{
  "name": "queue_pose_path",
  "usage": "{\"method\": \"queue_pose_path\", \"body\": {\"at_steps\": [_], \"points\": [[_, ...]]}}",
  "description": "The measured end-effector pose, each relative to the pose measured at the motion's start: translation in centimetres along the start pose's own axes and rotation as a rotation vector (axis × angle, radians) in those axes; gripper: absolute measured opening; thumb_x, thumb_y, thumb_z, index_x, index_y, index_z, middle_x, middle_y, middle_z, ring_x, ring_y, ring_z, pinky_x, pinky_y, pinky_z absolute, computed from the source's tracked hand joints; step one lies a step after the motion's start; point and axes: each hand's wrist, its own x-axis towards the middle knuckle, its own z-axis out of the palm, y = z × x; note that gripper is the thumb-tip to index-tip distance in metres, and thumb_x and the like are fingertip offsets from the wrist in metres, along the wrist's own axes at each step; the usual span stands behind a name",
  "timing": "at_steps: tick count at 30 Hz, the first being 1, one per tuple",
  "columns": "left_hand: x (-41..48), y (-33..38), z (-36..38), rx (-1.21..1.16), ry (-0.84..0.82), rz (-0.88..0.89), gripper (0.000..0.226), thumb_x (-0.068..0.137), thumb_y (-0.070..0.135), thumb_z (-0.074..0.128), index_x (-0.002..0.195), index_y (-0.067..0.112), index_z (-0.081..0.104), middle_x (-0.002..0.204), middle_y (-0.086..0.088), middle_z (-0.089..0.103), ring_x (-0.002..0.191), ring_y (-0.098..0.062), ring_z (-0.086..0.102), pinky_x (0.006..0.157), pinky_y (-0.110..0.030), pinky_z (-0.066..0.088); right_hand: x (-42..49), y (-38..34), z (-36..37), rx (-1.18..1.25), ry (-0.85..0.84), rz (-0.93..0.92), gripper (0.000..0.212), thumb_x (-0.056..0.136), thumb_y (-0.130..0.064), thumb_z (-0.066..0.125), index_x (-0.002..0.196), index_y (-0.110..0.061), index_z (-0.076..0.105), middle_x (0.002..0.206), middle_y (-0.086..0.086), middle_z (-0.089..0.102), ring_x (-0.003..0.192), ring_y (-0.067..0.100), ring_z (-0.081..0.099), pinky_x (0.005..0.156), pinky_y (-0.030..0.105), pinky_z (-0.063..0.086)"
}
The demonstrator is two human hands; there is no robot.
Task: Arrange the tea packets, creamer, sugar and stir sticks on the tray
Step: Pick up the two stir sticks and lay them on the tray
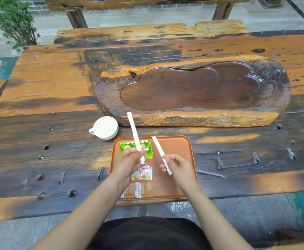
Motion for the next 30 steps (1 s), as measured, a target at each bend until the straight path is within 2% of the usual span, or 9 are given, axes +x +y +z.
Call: {"method": "queue_pose_path", "body": {"at_steps": [2, 4, 9, 14, 17, 20, 23, 25, 30], "points": [[0.1, -0.4, -0.6, -0.026, 0.02, -0.037, 0.003, 0.086, 0.005, 0.058, 0.086, 0.006, 0.06, 0.07, -0.005, 0.056, 0.059, -0.009, 0.057, 0.056, -0.016, 0.057, 0.5, 1.6, -0.9, -0.145, 0.105, 0.053, 0.029, 0.089, 0.001, 0.047, 0.079, -0.021, 0.063, 0.067, -0.004, 0.063, 0.051, 0.003, 0.058, 0.053, 0.016, 0.045], [0.1, -1.0, -1.0, -0.044, 0.038, -0.063, 0.007, 0.087, 0.004, 0.057, 0.082, 0.009, 0.059, 0.069, -0.004, 0.054, 0.058, -0.008, 0.055, 0.057, -0.017, 0.057, 1.0, 3.1, -1.1, -0.367, 0.174, 0.08, 0.026, 0.085, 0.0, 0.048, 0.079, -0.021, 0.062, 0.064, -0.01, 0.057, 0.053, 0.009, 0.051, 0.053, 0.024, 0.04], [-0.1, -1.9, -1.3, -0.051, 0.079, -0.116, 0.006, 0.086, 0.005, 0.058, 0.085, 0.011, 0.059, 0.071, -0.001, 0.053, 0.062, -0.007, 0.052, 0.069, -0.023, 0.05, 1.5, 5.7, 0.3, -0.519, 0.147, 0.107, 0.017, 0.084, -0.001, 0.048, 0.084, -0.014, 0.059, 0.063, -0.009, 0.052, 0.067, 0.016, 0.052, 0.054, 0.021, 0.036], [-0.3, -2.4, -0.7, -0.032, 0.046, -0.138, 0.011, 0.085, 0.005, 0.06, 0.078, 0.013, 0.059, 0.069, -0.002, 0.055, 0.044, 0.0, 0.056, 0.069, -0.025, 0.049, 2.1, 6.6, 0.6, -0.709, 0.053, 0.013, 0.015, 0.083, -0.002, 0.05, 0.092, -0.009, 0.06, 0.099, 0.004, 0.055, 0.083, 0.023, 0.058, 0.077, 0.032, 0.047], [-0.5, -2.6, -0.2, 0.01, 0.025, -0.136, 0.007, 0.083, 0.005, 0.062, 0.084, 0.011, 0.06, 0.073, -0.002, 0.058, 0.055, -0.005, 0.058, 0.056, -0.019, 0.052, 2.3, 6.5, 0.2, -0.74, 0.016, 0.0, 0.012, 0.084, -0.007, 0.054, 0.095, -0.01, 0.06, 0.104, 0.005, 0.053, 0.082, 0.021, 0.057, 0.08, 0.031, 0.047], [-0.6, -3.2, 0.1, 0.062, -0.092, -0.144, 0.007, 0.081, 0.009, 0.065, 0.088, 0.012, 0.065, 0.082, -0.006, 0.059, 0.064, -0.008, 0.055, 0.055, -0.017, 0.054, 1.9, 4.8, 0.0, -0.433, -0.015, 0.01, 0.015, 0.09, -0.019, 0.054, 0.098, -0.011, 0.064, 0.096, 0.002, 0.06, 0.082, 0.015, 0.056, 0.076, 0.024, 0.044], [-0.8, -3.5, 1.0, 0.052, -0.317, -0.234, 0.012, 0.082, 0.009, 0.062, 0.09, 0.015, 0.068, 0.077, 0.003, 0.069, 0.064, -0.004, 0.06, 0.06, -0.018, 0.052, 1.3, 2.1, -0.3, 0.165, -0.246, 0.166, 0.026, 0.097, -0.022, 0.042, 0.101, -0.017, 0.067, 0.087, -0.003, 0.067, 0.075, 0.009, 0.057, 0.065, 0.02, 0.044], [-1.2, -3.6, 1.8, -0.083, -0.475, -0.337, 0.015, 0.08, 0.007, 0.061, 0.092, 0.013, 0.068, 0.069, 0.006, 0.071, 0.059, -0.003, 0.062, 0.056, -0.017, 0.052, 1.1, 1.0, -1.1, 0.4, -0.368, 0.165, 0.029, 0.097, -0.019, 0.039, 0.103, -0.017, 0.067, 0.084, -0.005, 0.071, 0.07, 0.005, 0.06, 0.061, 0.018, 0.044], [-1.5, -4.4, 2.8, -0.284, -0.685, -0.415, 0.038, 0.051, 0.015, 0.087, 0.086, 0.01, 0.072, 0.07, 0.0, 0.068, 0.058, -0.009, 0.059, 0.054, -0.02, 0.052, 0.7, 0.5, -2.8, 0.741, -0.417, 0.132, 0.025, 0.067, -0.027, 0.072, 0.088, -0.014, 0.075, 0.073, -0.001, 0.072, 0.052, 0.007, 0.058, 0.046, 0.018, 0.045]]}}
